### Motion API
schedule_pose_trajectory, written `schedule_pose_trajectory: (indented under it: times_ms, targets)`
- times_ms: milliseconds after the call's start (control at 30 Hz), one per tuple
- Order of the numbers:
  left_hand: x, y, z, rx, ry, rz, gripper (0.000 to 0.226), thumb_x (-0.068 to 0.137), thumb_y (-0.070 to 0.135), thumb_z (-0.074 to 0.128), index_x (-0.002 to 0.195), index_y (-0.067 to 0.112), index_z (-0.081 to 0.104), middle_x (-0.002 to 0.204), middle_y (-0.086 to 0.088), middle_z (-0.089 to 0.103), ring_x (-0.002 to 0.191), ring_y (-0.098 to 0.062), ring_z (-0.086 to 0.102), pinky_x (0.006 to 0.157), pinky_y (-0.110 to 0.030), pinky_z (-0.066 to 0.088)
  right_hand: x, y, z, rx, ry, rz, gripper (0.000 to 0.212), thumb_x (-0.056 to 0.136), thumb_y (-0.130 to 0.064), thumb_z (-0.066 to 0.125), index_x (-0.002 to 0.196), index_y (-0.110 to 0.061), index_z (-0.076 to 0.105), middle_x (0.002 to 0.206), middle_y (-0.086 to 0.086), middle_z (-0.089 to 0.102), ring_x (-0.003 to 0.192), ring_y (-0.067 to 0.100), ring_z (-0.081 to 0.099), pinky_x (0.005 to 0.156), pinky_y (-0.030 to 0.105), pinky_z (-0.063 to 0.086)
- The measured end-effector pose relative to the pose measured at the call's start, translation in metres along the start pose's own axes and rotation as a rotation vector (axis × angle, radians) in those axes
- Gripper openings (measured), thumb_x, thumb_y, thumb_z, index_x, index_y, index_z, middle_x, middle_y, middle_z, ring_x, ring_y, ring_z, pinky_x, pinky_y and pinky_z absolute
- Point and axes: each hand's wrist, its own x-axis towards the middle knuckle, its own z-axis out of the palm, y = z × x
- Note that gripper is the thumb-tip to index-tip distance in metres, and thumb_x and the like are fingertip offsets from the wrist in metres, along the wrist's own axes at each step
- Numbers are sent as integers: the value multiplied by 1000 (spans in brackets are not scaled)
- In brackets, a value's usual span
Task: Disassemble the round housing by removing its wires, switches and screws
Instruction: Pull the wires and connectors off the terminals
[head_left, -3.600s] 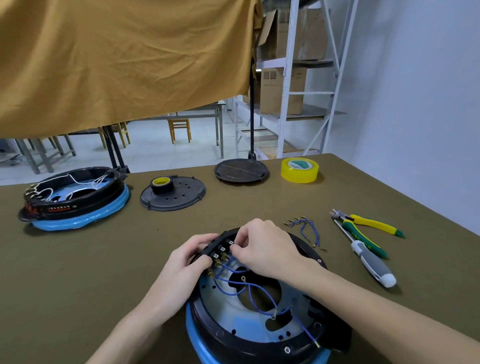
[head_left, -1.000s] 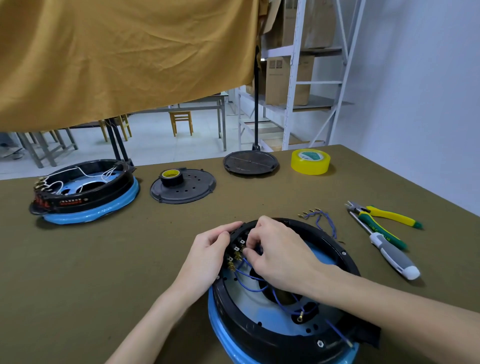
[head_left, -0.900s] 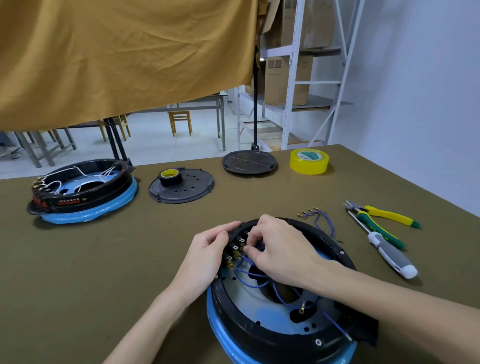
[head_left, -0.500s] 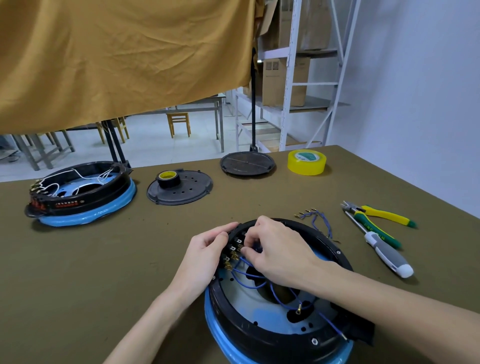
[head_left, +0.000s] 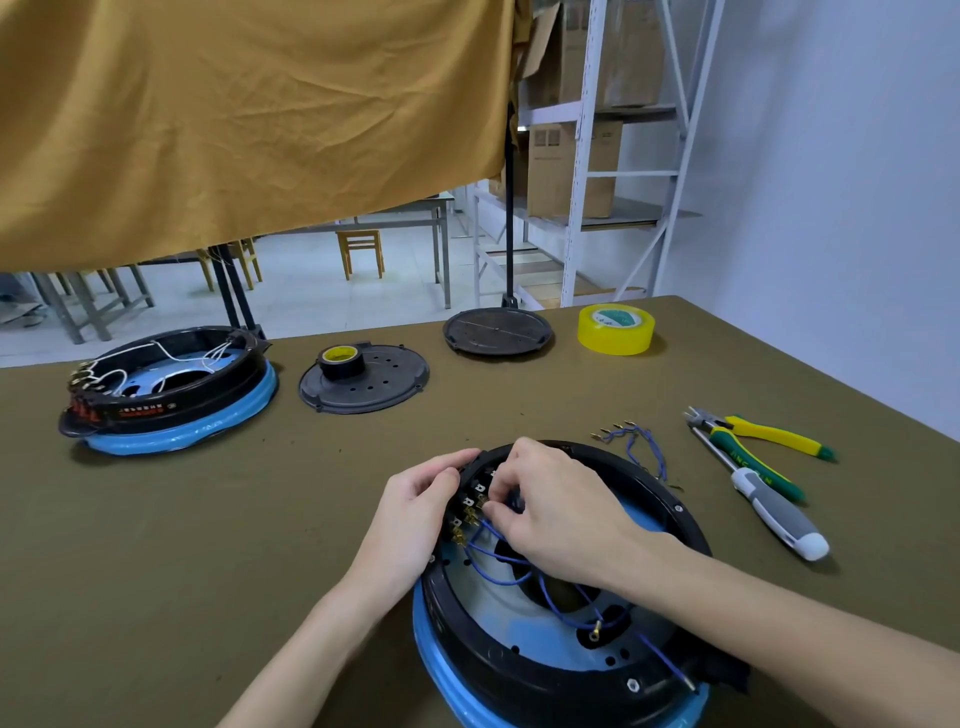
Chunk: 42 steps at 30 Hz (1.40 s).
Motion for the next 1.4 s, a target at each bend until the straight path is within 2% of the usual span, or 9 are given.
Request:
schedule_pose_trajectory:
  times_ms: [267,467,700,833,967,1100,1200,1300,1400]
  targets:
    - [-1,2,0,8,-13,-1,38,107,12,45,121,30,75,116,16,77,113,1,68,97,-22,50,0,0,-1,-32,13,4,18,94,-41,61,82,-29,66,92,-11,49,88,15,55,68,32,36]
    - [-1,0,-2,16,-23,-6,38,108,12,45,121,30,75,118,13,76,116,-4,68,103,-28,50,-3,5,-6,9,14,19,18,91,-42,65,79,-29,67,89,-12,54,85,12,57,70,32,42]
    - [1,0,-2,11,-22,-11,39,109,11,44,117,31,76,114,12,78,112,-7,70,102,-31,51,-2,15,-52,476,241,-31,15,95,-25,70,81,-19,69,75,0,71,68,17,66,68,33,54]
    - [-1,1,-1,-2,-17,-29,38,109,11,44,117,29,76,117,9,77,116,-12,69,106,-35,49,6,22,-79,864,73,-4,13,103,-19,59,106,-6,57,98,12,77,78,28,72,67,34,60]
    - [-2,3,-1,9,-2,-31,38,109,11,45,116,30,77,118,11,77,118,-9,67,107,-33,48,6,37,-94,1066,-38,140,31,103,-22,60,126,-6,47,110,12,77,83,25,70,69,30,58]
    - [-3,4,-1,20,-8,-34,38,109,14,45,117,32,77,119,12,76,117,-8,67,110,-37,46,11,65,-100,1112,-36,246,27,101,-23,63,123,-6,65,115,13,75,81,13,65,75,22,58]
    - [-4,5,-1,24,-4,-33,39,110,15,45,115,35,77,118,15,76,116,-5,67,107,-34,47,20,88,-97,1005,68,279,23,96,-21,71,117,-11,71,110,11,77,79,10,68,74,21,59]
    - [-3,5,-1,28,-1,-30,41,109,14,45,112,37,78,115,18,76,112,-1,68,98,-27,48,30,117,-88,439,212,257,23,92,-24,76,113,-14,75,100,3,74,84,10,68,78,24,55]
    - [-3,5,-1,27,-5,-29,41,109,13,45,112,37,78,114,18,76,110,0,69,94,-25,48,36,144,-73,55,188,284,31,92,-27,74,119,-12,72,97,-2,68,89,13,63,82,26,50]
